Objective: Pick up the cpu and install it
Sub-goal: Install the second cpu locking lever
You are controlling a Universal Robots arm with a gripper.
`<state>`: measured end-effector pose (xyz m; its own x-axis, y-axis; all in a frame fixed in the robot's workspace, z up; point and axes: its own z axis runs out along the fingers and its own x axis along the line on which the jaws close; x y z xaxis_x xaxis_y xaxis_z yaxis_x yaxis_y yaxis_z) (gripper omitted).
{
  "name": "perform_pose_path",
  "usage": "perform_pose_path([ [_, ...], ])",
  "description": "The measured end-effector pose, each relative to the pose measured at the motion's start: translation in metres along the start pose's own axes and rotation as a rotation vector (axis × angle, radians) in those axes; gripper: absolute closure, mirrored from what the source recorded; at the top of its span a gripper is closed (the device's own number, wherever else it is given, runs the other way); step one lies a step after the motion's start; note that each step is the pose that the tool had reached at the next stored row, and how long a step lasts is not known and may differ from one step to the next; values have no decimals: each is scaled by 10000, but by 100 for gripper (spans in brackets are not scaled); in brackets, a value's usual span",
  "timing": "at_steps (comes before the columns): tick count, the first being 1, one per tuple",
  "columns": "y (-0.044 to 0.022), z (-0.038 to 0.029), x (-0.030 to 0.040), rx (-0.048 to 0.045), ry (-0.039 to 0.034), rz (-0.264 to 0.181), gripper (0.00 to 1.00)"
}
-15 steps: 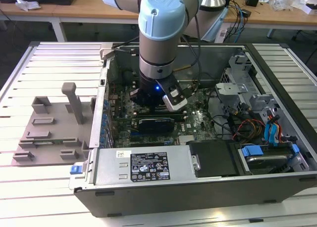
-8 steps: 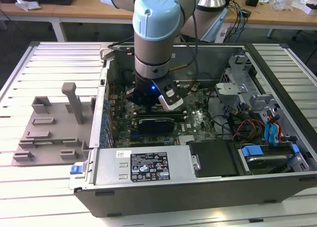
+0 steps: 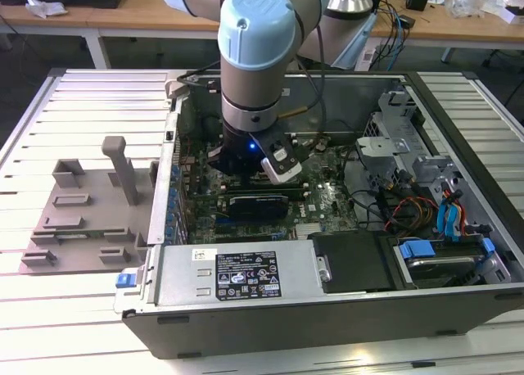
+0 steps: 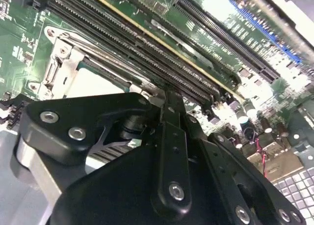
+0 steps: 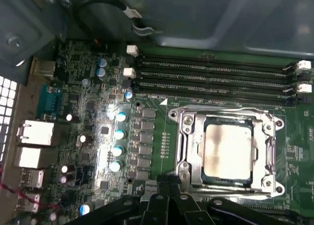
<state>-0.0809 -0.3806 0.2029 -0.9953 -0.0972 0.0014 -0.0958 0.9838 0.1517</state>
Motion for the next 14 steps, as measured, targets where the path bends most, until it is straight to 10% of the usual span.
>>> perform_pose_path([
  [7,25,-76,-78,351,57,8,89],
  [14,87,-67,-413,598,328,46,89],
])
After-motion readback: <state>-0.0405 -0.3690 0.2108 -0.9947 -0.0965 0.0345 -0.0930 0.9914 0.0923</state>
